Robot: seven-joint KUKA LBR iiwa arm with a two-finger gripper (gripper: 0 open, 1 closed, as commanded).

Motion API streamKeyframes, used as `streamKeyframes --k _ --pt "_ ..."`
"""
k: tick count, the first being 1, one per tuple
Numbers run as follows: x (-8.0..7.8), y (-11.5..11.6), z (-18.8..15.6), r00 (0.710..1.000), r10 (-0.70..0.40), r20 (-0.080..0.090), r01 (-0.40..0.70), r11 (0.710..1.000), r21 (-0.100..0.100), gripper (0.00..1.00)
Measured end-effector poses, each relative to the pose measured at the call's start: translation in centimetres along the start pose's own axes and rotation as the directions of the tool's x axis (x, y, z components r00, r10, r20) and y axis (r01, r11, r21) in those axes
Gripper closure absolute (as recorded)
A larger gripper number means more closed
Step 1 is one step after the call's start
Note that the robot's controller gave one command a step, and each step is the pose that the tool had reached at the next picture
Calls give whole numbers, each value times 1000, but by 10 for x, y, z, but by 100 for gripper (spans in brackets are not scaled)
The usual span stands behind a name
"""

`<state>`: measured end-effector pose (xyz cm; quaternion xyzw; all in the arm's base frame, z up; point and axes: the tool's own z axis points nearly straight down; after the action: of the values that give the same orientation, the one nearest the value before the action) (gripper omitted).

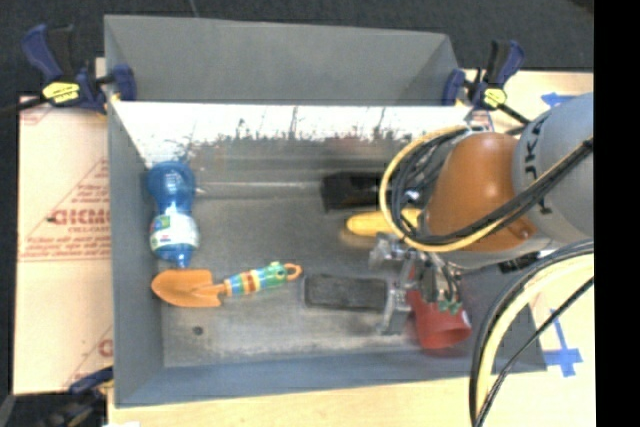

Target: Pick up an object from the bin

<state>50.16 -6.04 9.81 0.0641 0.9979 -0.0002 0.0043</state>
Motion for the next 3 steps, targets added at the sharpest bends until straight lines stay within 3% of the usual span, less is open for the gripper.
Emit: streamKeyframes --k 1,2,3 --pt "-7 9 -50 979 204 0 -204 979 0 0" --pt "7 14 -2 995 98 -3 -98 995 1 0" --pt "-7 28 25 847 532 8 -532 847 -5 0"
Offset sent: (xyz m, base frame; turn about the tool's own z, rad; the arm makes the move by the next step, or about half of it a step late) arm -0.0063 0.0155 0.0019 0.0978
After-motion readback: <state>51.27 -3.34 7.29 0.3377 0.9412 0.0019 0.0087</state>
